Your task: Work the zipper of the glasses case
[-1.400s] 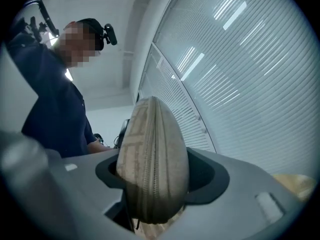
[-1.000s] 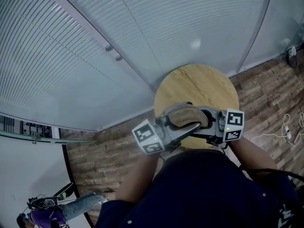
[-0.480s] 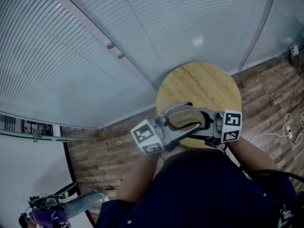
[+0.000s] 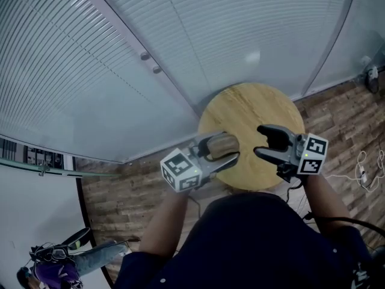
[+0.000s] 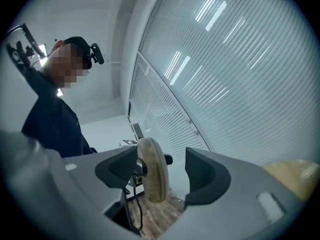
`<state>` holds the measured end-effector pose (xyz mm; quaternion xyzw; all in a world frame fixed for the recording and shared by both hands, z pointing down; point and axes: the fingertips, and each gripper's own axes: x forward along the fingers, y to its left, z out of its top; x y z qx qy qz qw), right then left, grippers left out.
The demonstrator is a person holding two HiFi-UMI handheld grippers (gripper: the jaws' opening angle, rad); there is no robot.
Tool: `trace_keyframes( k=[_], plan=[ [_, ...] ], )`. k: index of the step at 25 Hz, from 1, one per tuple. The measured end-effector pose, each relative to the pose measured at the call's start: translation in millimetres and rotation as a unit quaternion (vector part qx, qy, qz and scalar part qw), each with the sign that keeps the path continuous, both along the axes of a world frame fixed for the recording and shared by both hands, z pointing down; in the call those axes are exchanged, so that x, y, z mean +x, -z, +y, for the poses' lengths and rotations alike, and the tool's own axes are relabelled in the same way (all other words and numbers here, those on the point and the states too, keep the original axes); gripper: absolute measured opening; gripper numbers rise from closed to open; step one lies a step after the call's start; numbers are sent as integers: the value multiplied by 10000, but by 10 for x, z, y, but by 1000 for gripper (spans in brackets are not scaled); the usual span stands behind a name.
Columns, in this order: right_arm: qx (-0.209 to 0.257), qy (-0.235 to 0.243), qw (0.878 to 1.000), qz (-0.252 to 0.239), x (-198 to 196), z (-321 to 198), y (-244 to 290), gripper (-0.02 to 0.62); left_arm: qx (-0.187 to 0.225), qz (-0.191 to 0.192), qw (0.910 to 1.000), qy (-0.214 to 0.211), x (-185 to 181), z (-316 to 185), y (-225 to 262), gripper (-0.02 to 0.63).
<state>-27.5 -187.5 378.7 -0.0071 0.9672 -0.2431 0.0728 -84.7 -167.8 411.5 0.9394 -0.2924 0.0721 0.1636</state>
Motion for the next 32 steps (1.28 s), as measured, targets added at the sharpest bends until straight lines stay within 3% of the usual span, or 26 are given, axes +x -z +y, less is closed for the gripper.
trace_keyframes(
  k=[4,8,11,16,29,32],
  plan=[
    [483,50,9977,473,-78,88,140,307,11,-825,9962,-275,94,103,-242,310],
    [1081,283,9869,1168,-215,225,103,295,-167,-1301,9898,-554,204,160,-458,310],
    [1189,578,9827,1300,-362,357,114,182,-124,-1616,9835,-806,249,196,-553,310],
    [1511,967,9690,1697,-558,614,-28,181,4,-2091,9727,-1003,301,270,-682,310],
    [1920,1479,9397,2411,-783,778,-214,147,202,-3392,9303,-1382,320,417,-1020,307],
    [1850,1657,9376,2433,-835,835,-283,72,221,-3529,9246,-1415,281,426,-1030,308]
  ],
)
